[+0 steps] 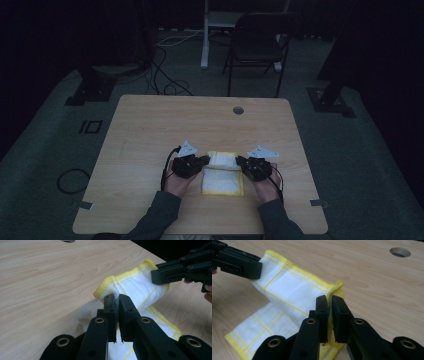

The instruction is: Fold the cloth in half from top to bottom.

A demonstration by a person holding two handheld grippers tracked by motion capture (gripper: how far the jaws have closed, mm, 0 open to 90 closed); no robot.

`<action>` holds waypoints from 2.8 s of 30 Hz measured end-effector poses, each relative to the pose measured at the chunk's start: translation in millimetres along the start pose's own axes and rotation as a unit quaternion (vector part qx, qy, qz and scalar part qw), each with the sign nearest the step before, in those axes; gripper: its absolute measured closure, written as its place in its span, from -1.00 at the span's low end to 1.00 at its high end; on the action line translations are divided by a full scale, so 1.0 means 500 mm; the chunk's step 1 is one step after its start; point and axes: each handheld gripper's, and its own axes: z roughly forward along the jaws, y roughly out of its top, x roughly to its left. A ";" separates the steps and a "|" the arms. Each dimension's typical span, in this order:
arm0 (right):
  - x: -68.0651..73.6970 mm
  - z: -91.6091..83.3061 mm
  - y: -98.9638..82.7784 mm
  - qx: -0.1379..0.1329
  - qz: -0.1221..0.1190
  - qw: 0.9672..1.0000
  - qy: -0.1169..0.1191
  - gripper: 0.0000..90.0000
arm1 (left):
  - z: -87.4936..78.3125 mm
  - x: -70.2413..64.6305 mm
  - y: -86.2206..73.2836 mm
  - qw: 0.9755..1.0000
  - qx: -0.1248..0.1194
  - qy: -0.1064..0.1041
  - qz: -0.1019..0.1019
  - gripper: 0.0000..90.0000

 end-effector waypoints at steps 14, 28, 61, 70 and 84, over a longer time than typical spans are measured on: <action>0.008 -0.003 -0.038 0.005 0.023 1.000 0.015 0.86 | 0.005 -0.009 -0.043 1.000 0.018 -0.007 -0.010 0.90; 0.018 -0.001 -0.057 0.015 0.024 0.999 0.017 0.86 | 0.013 -0.014 -0.077 0.999 0.035 -0.013 -0.020 0.89; 0.026 -0.010 -0.079 0.017 0.032 0.999 0.020 0.78 | 0.050 0.023 -0.019 0.999 0.036 0.008 -0.032 0.63; 0.027 -0.020 -0.080 0.014 0.034 0.999 0.023 0.70 | 0.041 0.007 -0.034 0.999 0.041 -0.004 -0.026 0.61; 0.018 -0.033 -0.082 0.008 0.037 0.999 0.022 0.64 | 0.027 -0.006 -0.057 0.999 0.043 -0.008 -0.020 0.60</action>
